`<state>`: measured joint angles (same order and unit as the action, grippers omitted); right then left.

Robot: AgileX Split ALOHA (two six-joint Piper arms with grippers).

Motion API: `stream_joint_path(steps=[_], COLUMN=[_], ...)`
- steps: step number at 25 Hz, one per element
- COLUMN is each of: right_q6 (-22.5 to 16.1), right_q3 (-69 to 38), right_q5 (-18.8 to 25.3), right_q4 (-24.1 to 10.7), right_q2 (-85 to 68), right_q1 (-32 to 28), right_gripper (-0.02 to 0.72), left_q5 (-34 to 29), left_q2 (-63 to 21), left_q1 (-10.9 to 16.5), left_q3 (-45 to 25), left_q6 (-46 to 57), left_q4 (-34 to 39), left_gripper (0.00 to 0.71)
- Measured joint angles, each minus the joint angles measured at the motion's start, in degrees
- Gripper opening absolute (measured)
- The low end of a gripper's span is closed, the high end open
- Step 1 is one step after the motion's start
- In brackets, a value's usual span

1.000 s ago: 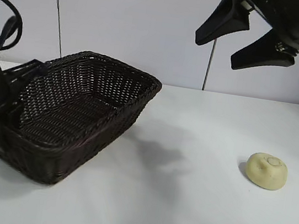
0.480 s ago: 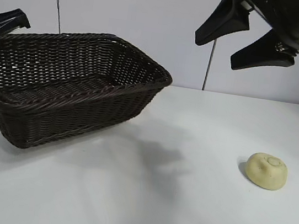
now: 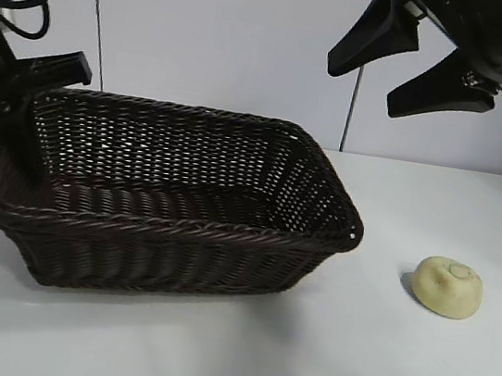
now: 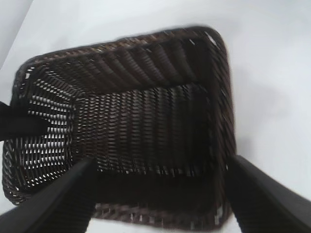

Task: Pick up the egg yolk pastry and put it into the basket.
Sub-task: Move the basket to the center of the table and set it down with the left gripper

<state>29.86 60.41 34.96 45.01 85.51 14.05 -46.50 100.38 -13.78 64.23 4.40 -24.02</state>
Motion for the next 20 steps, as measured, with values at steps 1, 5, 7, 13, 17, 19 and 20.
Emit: stream_joint_path(steps=[1,5,7,13,17,19,20], right_q6=[0.0,0.0,0.0,0.0,0.0,0.0,0.0], right_q3=[0.0,0.0,0.0,0.0,0.0,0.0,0.0], right_q5=[0.0,0.0,0.1,0.2,0.2,0.2,0.2], right_q4=[0.0,0.0,0.0,0.0,0.0,0.0,0.0], right_q2=[0.0,0.0,0.0,0.0,0.0,0.0,0.0], right_q1=[0.0,0.0,0.0,0.0,0.0,0.0,0.0], right_gripper=[0.537,0.537,0.537,0.537,0.537,0.537,0.537], left_q5=[-0.7,-2.7,-2.9,-3.1,-2.6,-2.2,-2.0], left_q2=[1.3,5.2,6.6,8.5,8.5,8.5,8.5], left_q1=[0.0,0.0,0.0,0.0,0.0,0.0,0.0], left_q3=[1.5,5.2,5.7,5.9,5.9,5.9,5.9], left_q6=[-2.0,-6.5,-8.5,-11.7,-12.2,-12.3,-12.4], left_q4=[-1.0,-2.0,-2.0,-2.3,-2.4,-2.5,-2.5], left_gripper=[0.097,0.097,0.097,0.097,0.097,0.097,0.097])
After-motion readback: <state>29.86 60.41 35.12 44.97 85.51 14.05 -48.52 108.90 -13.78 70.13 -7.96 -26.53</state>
